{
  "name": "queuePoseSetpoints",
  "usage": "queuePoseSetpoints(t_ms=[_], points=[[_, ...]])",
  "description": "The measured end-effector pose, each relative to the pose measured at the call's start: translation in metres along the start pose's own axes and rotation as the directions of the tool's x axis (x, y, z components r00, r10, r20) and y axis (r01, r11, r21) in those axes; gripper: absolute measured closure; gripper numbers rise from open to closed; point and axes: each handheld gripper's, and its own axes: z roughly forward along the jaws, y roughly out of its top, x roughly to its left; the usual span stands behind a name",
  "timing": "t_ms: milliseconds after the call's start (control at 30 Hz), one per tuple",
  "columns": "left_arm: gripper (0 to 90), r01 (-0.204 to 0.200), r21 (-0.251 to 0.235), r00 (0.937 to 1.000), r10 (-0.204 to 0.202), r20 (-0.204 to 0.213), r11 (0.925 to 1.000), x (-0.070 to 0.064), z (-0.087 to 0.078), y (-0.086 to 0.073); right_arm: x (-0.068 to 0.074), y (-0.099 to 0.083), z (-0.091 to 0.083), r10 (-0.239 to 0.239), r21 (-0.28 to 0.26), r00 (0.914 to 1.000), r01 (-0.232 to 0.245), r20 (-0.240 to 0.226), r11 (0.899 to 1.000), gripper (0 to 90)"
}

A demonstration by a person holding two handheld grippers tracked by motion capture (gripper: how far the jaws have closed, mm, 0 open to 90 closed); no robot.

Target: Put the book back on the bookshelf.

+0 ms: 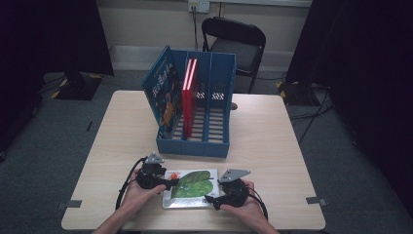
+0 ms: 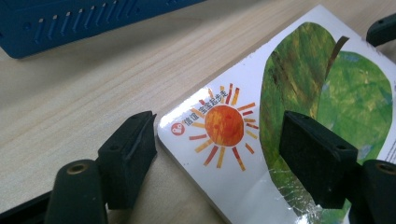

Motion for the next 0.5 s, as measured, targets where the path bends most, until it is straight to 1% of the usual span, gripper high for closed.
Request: queuePoseSetpoints(t_ms=[33, 67, 100, 133, 200, 300, 367, 433, 500], points=[[26.8, 0.0, 0.002, 1.0, 0.0, 0.003, 1.0, 0.0008, -0.0003, 0.0002, 0.0001, 0.0, 0.0, 0.0, 0.0, 1.0, 0.0, 0.002, 1.0, 21.9], [27.9, 0.009, 0.002, 0.9999, -0.009, 0.012, 1.0, 0.0011, -0.0006, 0.0003, 0.0002, 0.0, 0.0, 0.0, 0.0, 1.0, 0.0, 0.002, 1.0, 21.8], [29.5, 0.027, 0.0, 0.9996, -0.027, 0.012, 0.9996, 0.0017, -0.0013, 0.0003, 0.0003, -0.0001, 0.0001, 0.0, 0.0, 1.0, 0.0, 0.003, 1.0, 21.6], [30.4, 0.044, -0.006, 0.9988, -0.044, 0.022, 0.999, 0.0029, -0.0015, 0.0001, 0.0008, -0.0002, 0.0001, -0.001, -0.001, 1.0, 0.001, 0.005, 1.0, 21.5], [30.6, 0.089, -0.011, 0.9952, -0.088, 0.042, 0.996, 0.0059, -0.0031, 0.0007, 0.0013, -0.0002, 0.0003, -0.001, 0.0, 1.0, 0.001, 0.005, 1.0, 20.5], [31.9, 0.11, -0.014, 0.9923, -0.109, 0.057, 0.9938, 0.0079, -0.0051, 0.0005, 0.0029, -0.0001, 0.0008, -0.009, 0.009, 1.0, 0.009, -0.003, 1.0, 16.7], [32.5, 0.131, -0.023, 0.9888, -0.129, 0.075, 0.9911, 0.0092, -0.0057, 0.0007, 0.0047, -0.0001, 0.0012, -0.025, 0.021, 0.9997, 0.025, -0.009, 0.999, 13.4], [33.6, 0.131, -0.028, 0.9885, -0.128, 0.08, 0.991, 0.0098, -0.0065, 0.001, 0.0055, -0.0001, 0.0009, -0.034, 0.026, 0.9993, 0.034, -0.013, 0.999, 12.1], [34.4, 0.142, -0.038, 0.9861, -0.138, 0.093, 0.9891, 0.0104, -0.0074, 0.0016, 0.0064, -0.001, 0.0001, -0.041, 0.032, 0.9989, 0.041, -0.022, 0.999, 9.9]])
